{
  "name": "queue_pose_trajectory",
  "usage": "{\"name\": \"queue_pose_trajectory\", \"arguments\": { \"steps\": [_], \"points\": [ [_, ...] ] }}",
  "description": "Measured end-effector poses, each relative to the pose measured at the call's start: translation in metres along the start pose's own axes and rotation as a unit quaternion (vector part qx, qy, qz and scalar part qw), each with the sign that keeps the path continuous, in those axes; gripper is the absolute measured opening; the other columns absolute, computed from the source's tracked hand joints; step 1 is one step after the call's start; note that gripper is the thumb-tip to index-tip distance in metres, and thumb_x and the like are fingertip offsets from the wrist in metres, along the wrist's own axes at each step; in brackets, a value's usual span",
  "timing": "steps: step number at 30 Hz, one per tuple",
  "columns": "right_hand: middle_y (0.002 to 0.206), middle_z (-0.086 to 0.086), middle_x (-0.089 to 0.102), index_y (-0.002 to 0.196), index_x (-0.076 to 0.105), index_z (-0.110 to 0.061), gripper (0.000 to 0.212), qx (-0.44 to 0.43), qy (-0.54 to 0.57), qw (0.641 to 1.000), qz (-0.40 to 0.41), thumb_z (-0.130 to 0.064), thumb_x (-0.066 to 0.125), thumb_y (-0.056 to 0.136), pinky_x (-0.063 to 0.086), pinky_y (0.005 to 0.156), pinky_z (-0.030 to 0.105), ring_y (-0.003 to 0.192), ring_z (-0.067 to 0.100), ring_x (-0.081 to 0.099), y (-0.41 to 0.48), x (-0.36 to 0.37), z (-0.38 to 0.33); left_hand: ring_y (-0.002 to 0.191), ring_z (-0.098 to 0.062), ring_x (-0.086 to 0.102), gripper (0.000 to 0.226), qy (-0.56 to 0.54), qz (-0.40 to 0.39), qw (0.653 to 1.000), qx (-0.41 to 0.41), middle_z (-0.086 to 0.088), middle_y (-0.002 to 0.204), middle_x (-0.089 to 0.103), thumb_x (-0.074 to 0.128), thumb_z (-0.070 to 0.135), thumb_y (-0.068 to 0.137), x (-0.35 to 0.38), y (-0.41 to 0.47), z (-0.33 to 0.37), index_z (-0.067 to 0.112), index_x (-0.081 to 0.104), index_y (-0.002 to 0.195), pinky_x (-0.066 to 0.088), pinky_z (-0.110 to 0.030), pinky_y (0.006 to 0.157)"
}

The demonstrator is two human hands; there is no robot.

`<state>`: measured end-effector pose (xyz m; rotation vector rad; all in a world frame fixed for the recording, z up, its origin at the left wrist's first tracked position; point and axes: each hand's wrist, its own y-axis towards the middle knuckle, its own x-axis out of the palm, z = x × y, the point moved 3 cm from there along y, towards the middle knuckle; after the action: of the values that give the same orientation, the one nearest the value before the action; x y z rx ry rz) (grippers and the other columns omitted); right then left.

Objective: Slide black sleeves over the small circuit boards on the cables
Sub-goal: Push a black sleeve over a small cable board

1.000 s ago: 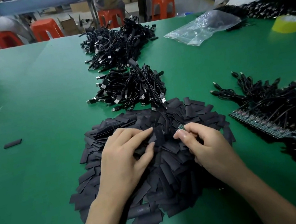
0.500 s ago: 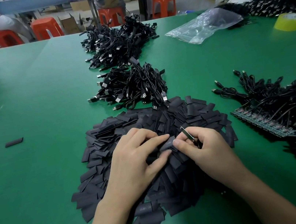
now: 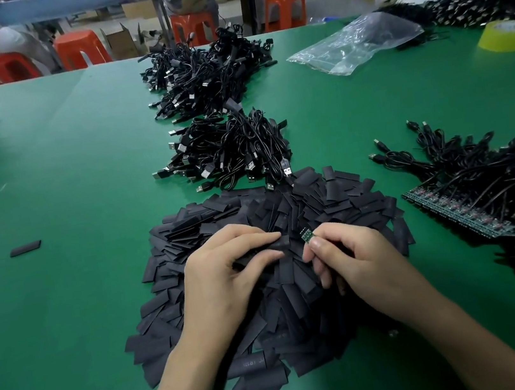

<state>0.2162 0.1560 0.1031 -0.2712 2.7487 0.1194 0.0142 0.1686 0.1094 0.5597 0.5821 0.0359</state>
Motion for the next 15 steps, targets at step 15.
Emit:
{"name": "queue_pose_trajectory", "arguments": {
  "steps": [15],
  "points": [
    [0.051,-0.012,0.050,0.073,0.070,-0.028,0.029,0.001,-0.071,0.997,-0.037,-0.024,0.062,0.100,0.038,0.053,0.033,0.048,0.008,0.046,-0.0023,-0.0008,-0.0073,0.081,-0.015,0.065,0.016,0.138,-0.025,0.983,0.122,0.014,0.100,0.072,0.075,0.036,0.093,0.0008,-0.0034,0.0034,0.027,0.081,0.105,0.053,-0.038,0.073]
  ]
}}
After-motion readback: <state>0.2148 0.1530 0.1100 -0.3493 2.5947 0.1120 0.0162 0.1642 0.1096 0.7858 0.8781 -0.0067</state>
